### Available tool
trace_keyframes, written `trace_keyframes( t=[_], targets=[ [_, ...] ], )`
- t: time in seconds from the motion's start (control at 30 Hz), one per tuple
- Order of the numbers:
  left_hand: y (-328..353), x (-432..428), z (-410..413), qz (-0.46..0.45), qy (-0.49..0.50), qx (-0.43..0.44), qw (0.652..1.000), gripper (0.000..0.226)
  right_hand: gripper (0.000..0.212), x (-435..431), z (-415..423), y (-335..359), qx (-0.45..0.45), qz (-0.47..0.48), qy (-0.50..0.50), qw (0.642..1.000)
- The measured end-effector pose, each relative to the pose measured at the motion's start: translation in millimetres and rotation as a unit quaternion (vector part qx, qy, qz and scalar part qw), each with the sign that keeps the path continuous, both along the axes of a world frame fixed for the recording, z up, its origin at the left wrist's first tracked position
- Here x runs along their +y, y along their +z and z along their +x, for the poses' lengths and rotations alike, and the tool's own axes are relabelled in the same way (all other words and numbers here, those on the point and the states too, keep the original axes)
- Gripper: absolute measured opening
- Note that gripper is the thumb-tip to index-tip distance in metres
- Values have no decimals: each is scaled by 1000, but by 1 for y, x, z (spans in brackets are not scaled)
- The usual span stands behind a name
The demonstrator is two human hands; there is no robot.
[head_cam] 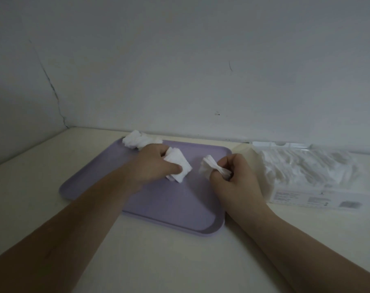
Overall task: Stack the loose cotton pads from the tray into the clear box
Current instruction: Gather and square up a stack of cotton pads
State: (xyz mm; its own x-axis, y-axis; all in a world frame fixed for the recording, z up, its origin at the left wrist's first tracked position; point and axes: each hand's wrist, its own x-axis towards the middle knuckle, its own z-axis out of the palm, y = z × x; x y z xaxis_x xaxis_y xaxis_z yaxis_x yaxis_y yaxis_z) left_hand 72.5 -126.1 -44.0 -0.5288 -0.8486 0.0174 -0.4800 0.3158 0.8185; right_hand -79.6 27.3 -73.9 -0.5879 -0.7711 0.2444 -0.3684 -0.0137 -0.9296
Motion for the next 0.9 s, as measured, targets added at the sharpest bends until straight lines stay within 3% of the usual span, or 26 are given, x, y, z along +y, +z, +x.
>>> trace_keyframes(
  t=[0.1,0.17,0.3,0.5,0.6,0.7,0.83,0.9],
  targets=[
    [-5,10,17,1,9,23,1000,43,13,1,0,0,8,-2,-2,1000],
    [-9,17,23,11,3,88,996,33,13,1,1,1,12,-13,-7,1000],
    [-14,27,26,127,-85,219,964,27,18,0,0,0,-2,-21,-20,1000],
    [-15,34,29,154,-190,214,946,38,18,0,1,0,-81,-21,32,996],
    [-17,33,28,164,-171,228,944,36,13,2,2,1,-86,-22,71,994],
    [-20,34,26,99,-153,200,963,32,12,2,1,-1,-86,-32,98,991],
    [-24,36,26,52,-126,180,974,30,19,1,0,-5,-80,-40,137,986],
    [-24,36,25,38,-116,179,976,32,26,2,-2,-5,-122,-42,171,977]
  ],
)
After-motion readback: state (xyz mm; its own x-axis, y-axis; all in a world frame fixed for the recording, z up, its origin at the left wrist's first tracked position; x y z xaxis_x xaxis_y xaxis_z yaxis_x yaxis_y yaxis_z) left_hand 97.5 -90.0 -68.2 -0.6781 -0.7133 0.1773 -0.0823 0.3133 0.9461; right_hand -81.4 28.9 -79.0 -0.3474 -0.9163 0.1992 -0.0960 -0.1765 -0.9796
